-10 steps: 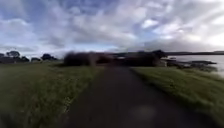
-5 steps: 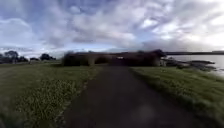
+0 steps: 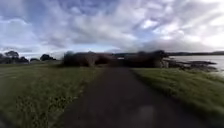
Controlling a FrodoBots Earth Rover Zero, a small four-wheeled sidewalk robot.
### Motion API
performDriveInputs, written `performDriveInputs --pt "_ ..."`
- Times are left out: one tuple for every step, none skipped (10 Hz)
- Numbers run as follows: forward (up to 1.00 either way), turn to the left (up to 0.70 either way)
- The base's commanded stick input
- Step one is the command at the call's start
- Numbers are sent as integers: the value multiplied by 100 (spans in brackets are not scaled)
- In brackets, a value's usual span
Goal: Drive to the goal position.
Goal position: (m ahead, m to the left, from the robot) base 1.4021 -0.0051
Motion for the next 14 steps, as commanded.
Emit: performDriveInputs --pt "70 0" --pt "70 0" --pt "70 0" --pt "70 0" --pt "70 0" --pt "70 0" --pt "70 0" --pt "70 0" --pt "70 0" --pt "70 0" --pt "70 0" --pt "70 0" --pt "70 0" --pt "70 0"
